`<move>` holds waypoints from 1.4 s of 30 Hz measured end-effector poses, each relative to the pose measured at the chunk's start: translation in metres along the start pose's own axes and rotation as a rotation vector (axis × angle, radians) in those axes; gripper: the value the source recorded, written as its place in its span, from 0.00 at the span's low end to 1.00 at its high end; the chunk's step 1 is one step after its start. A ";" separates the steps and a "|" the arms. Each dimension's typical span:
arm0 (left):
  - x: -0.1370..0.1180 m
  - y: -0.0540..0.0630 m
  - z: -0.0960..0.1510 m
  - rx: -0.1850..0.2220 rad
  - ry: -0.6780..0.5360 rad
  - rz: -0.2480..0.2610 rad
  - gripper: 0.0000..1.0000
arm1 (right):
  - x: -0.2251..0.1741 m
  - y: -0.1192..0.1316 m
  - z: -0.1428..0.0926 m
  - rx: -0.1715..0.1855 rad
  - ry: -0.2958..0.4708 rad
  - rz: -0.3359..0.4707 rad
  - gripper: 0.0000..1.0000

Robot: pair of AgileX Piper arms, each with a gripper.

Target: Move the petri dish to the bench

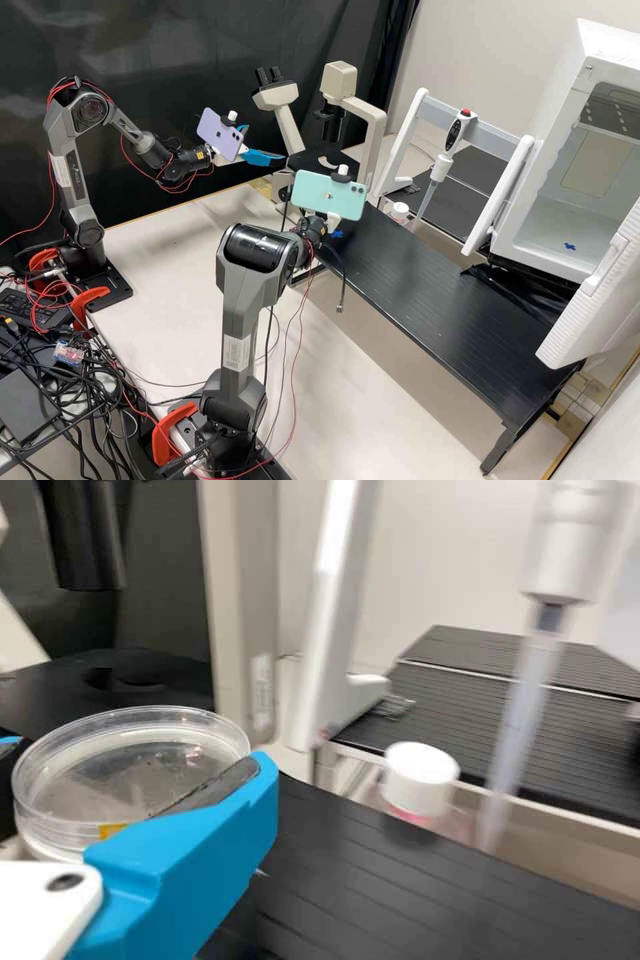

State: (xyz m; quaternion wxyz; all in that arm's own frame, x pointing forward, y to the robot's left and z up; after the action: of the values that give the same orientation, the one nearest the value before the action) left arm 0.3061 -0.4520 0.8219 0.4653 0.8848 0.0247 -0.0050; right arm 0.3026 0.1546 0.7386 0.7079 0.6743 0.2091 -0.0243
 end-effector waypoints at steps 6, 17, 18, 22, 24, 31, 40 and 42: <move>0.000 0.000 0.000 0.000 0.000 0.000 1.00 | -0.022 -0.004 0.021 -0.014 -0.017 0.029 0.00; 0.000 0.000 0.000 0.000 0.000 0.000 1.00 | -0.061 -0.023 0.030 -0.078 0.009 0.022 0.00; 0.000 0.000 0.000 0.000 0.000 0.000 1.00 | -0.061 -0.023 0.031 -0.078 0.011 0.024 0.00; 0.000 0.000 0.000 0.000 0.000 0.000 1.00 | -0.066 -0.026 0.034 -0.076 0.002 0.021 0.00; 0.000 0.000 0.000 0.000 0.000 0.000 1.00 | -0.066 -0.026 0.034 -0.076 0.008 0.028 0.00; 0.000 0.000 0.000 0.000 0.000 0.000 1.00 | -0.067 -0.025 0.034 -0.081 0.014 0.037 1.00; 0.000 0.000 0.000 0.000 0.000 0.000 1.00 | -0.073 -0.027 0.036 -0.115 0.027 0.055 1.00; 0.000 0.000 0.000 0.000 0.000 0.000 1.00 | -0.074 -0.027 0.036 -0.115 0.026 0.054 1.00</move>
State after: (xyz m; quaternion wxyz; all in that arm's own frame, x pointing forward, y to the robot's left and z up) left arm 0.3061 -0.4520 0.8219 0.4653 0.8848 0.0247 -0.0050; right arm 0.2358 0.0991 0.7373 0.7430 0.6382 0.2010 0.0160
